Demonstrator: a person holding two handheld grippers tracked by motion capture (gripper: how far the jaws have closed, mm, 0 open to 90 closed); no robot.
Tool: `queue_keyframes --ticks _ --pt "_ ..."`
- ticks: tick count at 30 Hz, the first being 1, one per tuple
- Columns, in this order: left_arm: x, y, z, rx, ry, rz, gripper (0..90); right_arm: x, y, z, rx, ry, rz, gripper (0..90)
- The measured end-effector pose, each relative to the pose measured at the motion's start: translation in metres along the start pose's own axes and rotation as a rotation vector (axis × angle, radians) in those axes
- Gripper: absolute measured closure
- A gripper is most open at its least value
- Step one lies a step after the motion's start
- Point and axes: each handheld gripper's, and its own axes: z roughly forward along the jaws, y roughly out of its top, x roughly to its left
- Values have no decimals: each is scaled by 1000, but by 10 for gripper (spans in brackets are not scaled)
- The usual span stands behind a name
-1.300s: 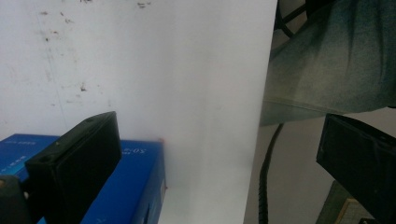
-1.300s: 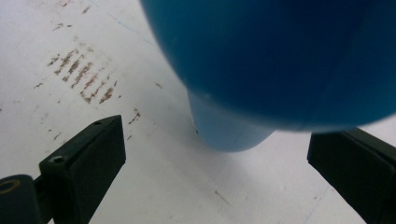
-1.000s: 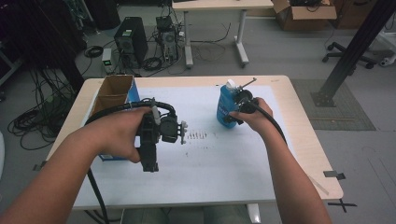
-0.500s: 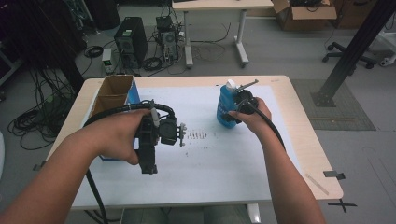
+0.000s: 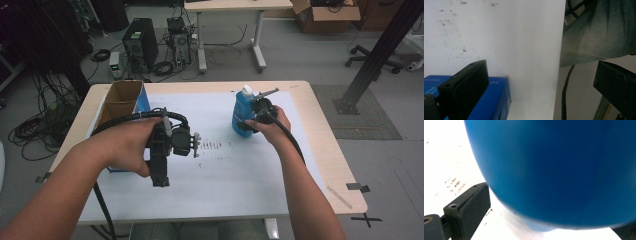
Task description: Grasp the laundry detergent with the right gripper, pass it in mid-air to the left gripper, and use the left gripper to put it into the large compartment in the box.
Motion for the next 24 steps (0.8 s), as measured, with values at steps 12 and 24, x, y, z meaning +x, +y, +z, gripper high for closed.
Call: queue_keyframes --ticks 12,24 --pt "0 1 3 4 -6 1 4 1 -3 2 -44 -4 -3 29" --pt "-1 -1 5 2 -12 1 4 -1 -6 3 -122 2 36 26"
